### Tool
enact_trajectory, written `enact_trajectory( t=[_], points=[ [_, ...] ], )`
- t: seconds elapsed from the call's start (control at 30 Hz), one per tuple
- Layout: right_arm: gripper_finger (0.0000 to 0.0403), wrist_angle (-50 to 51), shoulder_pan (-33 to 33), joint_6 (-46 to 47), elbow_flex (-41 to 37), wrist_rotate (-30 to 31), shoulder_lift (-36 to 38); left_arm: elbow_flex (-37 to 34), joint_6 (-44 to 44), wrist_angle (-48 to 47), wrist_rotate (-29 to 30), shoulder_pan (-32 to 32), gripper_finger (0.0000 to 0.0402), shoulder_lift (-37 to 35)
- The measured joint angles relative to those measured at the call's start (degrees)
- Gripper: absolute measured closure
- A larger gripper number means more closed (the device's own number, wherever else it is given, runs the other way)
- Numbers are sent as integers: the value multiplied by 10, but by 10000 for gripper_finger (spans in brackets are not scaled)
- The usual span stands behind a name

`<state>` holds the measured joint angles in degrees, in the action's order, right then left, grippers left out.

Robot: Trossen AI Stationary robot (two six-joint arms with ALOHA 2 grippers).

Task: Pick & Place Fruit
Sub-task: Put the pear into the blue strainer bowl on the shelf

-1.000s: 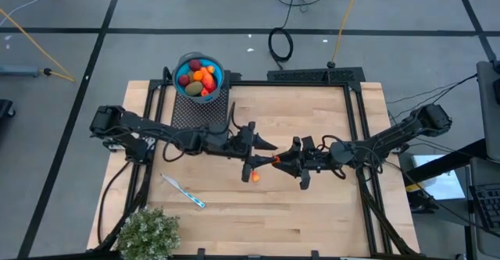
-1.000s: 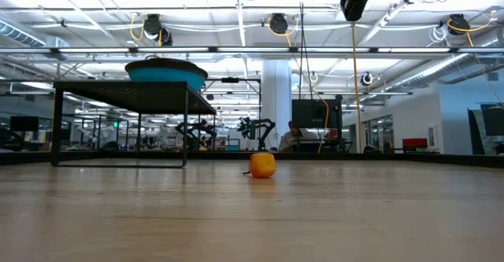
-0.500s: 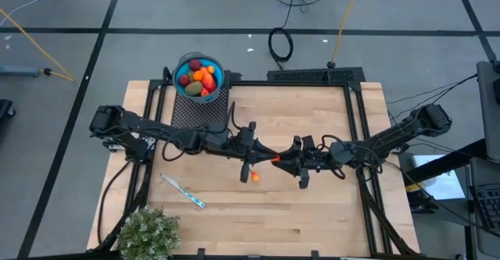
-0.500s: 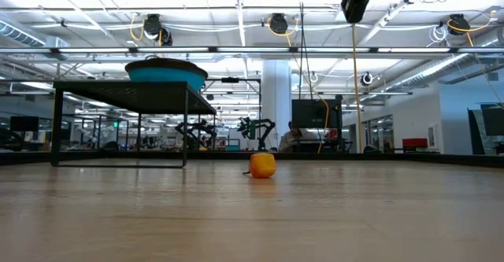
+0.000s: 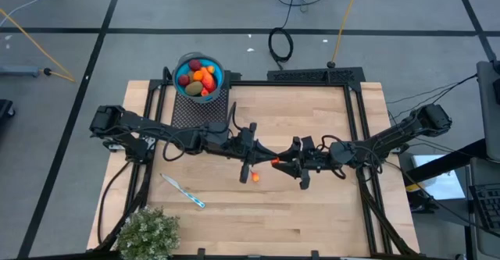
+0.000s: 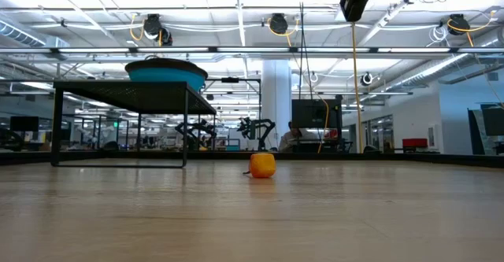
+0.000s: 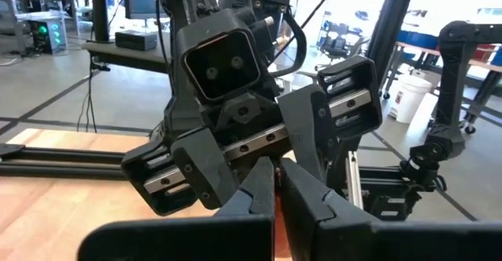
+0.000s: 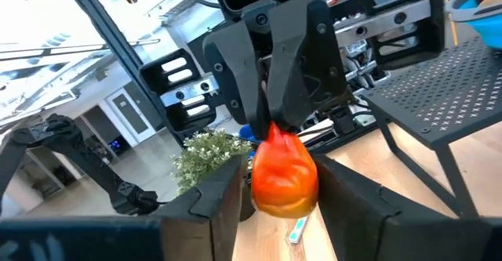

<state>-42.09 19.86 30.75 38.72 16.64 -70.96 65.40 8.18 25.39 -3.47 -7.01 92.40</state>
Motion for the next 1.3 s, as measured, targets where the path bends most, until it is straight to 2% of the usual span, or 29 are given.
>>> enact_trajectory(
  t=[0.3,0.53,0.93,1.13,1.3],
  points=[
    [220,-2,0,0,0,-20,0,0,12,0,-10,0,402,0],
    [216,16,2,4,0,-20,0,-1,11,-7,-9,2,401,-4],
    [222,82,2,15,0,-21,0,-1,21,-35,57,24,401,-60],
    [251,122,2,11,0,-21,0,-1,139,-47,143,39,401,-95],
    [283,153,2,-6,0,-20,0,-1,266,-159,219,59,401,-128]
  ],
)
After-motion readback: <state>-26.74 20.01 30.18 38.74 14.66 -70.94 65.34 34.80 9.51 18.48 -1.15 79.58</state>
